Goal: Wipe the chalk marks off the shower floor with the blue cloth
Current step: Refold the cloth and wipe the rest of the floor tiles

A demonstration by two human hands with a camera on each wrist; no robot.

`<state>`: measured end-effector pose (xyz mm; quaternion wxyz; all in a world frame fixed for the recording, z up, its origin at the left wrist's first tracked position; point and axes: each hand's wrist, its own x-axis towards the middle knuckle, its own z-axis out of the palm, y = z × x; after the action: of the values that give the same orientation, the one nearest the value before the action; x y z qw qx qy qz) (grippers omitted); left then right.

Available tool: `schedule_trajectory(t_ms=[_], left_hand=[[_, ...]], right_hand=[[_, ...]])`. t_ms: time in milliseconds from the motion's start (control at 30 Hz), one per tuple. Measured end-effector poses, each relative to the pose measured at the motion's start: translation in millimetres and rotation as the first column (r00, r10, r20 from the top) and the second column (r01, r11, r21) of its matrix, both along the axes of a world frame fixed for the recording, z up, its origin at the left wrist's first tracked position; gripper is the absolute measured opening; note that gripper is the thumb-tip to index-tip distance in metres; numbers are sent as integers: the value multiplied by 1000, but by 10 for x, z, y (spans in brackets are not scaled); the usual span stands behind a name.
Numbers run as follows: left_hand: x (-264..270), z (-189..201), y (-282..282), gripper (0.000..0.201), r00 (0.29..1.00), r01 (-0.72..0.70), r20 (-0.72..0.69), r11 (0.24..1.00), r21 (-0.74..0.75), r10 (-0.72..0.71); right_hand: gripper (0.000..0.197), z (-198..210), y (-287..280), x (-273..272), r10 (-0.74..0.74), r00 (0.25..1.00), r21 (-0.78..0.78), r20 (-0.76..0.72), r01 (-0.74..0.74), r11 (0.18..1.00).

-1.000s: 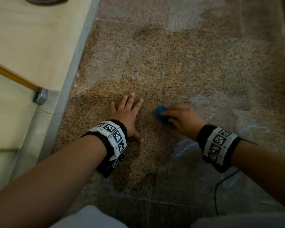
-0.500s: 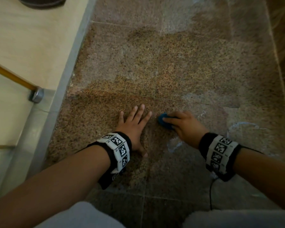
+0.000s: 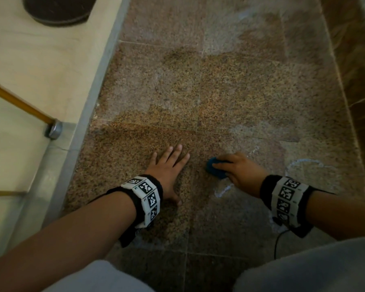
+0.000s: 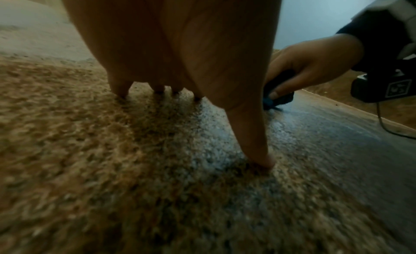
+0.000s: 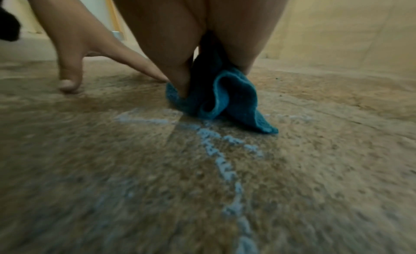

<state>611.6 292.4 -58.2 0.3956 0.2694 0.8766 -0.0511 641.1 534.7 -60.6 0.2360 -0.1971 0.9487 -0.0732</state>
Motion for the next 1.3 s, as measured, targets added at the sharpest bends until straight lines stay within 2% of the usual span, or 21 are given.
schedule_trajectory(t_ms=[133,233,333,400,467,567,633,667,700,767,833,867,933,1000,1033,1067,1133,1233,1267,1300], left_hand=[[-30,-6,35,135,1000,-20,-2,1000,4,20],[-36,-28,122,138,999,-48,20,999,3,48],[-33,-55,187,139,997,-78,16,997,-9,78],[-51,-60,212,140,995,-95,15,995,-7,95],[-84,-60,231,141,996,-88,5,996,-13,88],[-113,-76,243,143,997,-81,9,997,-11,81],[-111,-84,238,143,996,-85,8,996,-11,85],[-107,-82,233,143,996,-84,5,996,-10,84],[-106,-74,227,143,997,-82,4,997,-8,82],[-109,-56,214,142,997,-77,6,997,-1,77],[-116,-43,212,142,997,-71,9,997,2,71],[-118,-44,214,142,998,-70,5,998,1,70],[-112,-56,216,142,997,-72,-3,997,-5,72],[-103,-66,212,142,997,-72,-3,997,-9,72],[-100,-66,206,142,998,-69,-5,998,-8,69],[-98,-64,201,142,998,-64,-8,998,-7,64],[-96,-57,184,141,998,-56,-13,998,-5,56],[-80,-57,146,145,1000,-23,-17,1000,-16,22],[-73,-59,132,146,1000,-2,-21,1000,-23,2],[-66,-61,118,147,1000,13,-22,1000,-28,-14]], right_hand=[[55,-52,-155,181,92,995,55,36,-94,994],[56,-109,-131,165,118,993,-20,21,-117,993],[49,-93,-33,46,27,998,-90,-55,-32,995],[46,-87,-15,-1,-75,995,-68,-68,70,995],[49,-65,-94,35,-72,994,-39,-82,69,997],[62,-97,-203,243,205,970,-117,-130,-220,968],[64,-132,-163,285,299,940,-146,-163,-323,935],[62,-106,-122,211,271,944,-141,-186,-299,944],[57,-72,-82,127,182,967,-155,-181,-211,965],[49,-75,30,-25,-104,982,-182,-156,74,980],[49,-108,48,-15,-177,974,-112,-141,162,980],[51,-111,5,46,-138,978,-106,-159,122,987],[57,-119,-118,262,59,976,-136,-208,-89,987],[62,-144,-191,447,238,950,-156,-202,-271,950],[63,-133,-200,435,285,944,-170,-167,-312,935],[61,-89,-200,361,291,949,-182,-120,-310,933],[54,-97,-107,181,150,986,-140,-69,-159,977],[45,-82,-13,74,-92,981,-131,-173,69,989],[48,-92,-35,133,-76,974,-136,-216,47,990],[52,-117,-85,238,10,970,-133,-243,-43,990]])
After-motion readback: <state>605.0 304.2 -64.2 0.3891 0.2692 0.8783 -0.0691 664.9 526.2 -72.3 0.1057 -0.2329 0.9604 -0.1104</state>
